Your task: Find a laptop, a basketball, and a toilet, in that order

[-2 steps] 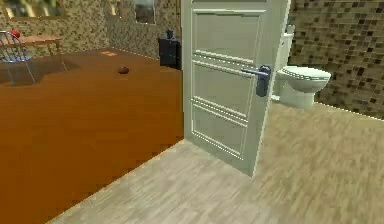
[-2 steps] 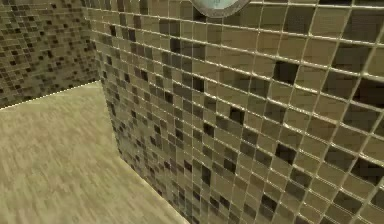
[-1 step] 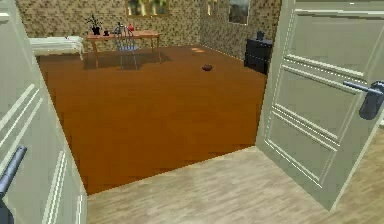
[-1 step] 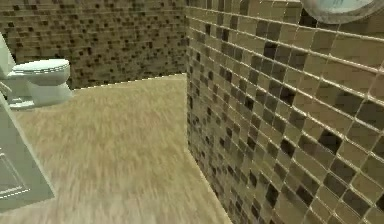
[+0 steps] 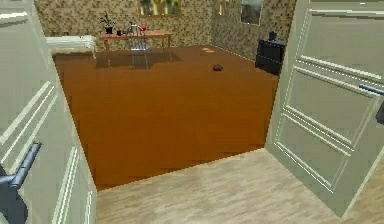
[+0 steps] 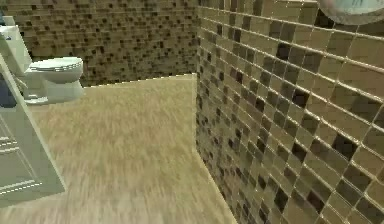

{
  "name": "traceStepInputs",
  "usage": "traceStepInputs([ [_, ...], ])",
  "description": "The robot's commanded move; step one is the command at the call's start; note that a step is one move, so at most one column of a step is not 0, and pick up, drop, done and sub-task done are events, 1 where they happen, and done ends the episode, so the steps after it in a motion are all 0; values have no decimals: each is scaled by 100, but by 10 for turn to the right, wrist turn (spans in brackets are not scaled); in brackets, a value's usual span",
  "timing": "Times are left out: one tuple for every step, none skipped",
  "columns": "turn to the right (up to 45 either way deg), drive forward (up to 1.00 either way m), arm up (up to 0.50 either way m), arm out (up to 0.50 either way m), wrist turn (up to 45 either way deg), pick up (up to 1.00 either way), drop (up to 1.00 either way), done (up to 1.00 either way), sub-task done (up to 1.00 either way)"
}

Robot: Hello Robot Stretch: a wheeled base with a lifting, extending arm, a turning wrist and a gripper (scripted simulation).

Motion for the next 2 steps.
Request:
traceStepInputs([
  [-450,0,0,0,0,0,0,0,0],
  [-180,0,0,0,0,0,0,0,0],
])
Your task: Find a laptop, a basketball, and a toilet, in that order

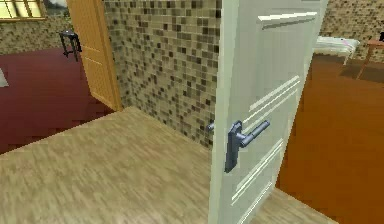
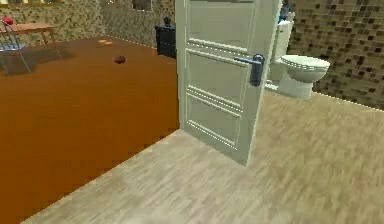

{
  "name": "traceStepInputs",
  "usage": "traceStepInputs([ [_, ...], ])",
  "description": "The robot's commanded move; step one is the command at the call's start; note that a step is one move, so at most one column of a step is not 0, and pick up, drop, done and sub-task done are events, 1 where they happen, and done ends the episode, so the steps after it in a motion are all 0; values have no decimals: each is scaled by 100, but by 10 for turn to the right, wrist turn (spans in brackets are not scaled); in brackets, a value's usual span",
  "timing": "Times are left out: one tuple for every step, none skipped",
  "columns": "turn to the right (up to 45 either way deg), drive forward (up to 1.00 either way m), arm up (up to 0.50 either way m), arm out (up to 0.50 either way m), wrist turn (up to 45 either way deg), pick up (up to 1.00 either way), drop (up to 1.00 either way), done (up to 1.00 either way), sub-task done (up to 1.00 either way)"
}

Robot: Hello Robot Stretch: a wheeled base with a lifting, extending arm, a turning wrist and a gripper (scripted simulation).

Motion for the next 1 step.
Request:
traceStepInputs([
  [0,20,0,0,0,0,0,0,0],
])
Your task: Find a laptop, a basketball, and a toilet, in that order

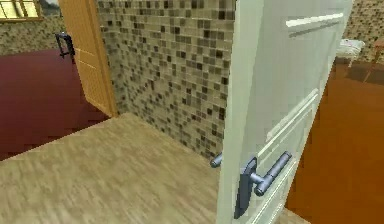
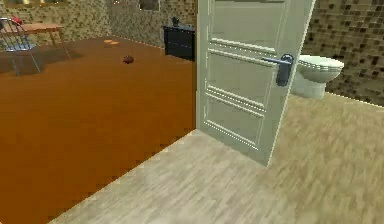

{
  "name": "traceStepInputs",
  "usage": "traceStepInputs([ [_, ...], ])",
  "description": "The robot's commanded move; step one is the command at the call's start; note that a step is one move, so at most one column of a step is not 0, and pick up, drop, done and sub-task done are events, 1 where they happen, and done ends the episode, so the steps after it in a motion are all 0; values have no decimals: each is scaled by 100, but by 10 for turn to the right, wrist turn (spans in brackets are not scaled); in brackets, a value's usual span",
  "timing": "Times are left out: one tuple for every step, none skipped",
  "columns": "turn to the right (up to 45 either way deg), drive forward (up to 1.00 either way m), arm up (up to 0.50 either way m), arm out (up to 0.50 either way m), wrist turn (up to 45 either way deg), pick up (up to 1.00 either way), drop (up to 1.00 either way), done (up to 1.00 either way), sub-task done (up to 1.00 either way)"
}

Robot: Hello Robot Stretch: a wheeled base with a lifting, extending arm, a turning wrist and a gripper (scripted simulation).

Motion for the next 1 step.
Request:
traceStepInputs([
  [450,0,0,0,0,0,0,0,0],
])
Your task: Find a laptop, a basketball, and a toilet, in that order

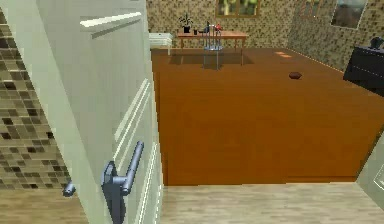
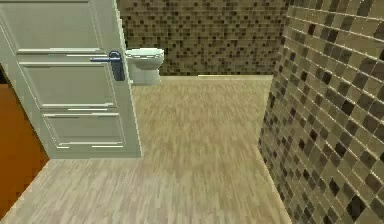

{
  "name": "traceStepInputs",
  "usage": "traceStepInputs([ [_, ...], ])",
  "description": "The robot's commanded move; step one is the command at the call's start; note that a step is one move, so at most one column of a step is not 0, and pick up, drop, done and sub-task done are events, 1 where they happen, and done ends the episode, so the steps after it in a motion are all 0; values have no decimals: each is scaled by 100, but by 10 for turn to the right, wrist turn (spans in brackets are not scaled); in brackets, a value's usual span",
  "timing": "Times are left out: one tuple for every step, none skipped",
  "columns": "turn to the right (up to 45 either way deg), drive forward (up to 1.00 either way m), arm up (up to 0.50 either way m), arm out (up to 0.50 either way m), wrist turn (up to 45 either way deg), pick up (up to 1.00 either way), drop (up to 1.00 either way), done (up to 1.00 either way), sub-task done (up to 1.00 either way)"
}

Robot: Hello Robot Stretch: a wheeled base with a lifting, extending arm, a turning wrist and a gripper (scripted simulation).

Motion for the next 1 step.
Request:
traceStepInputs([
  [180,0,0,0,0,0,0,0,0],
])
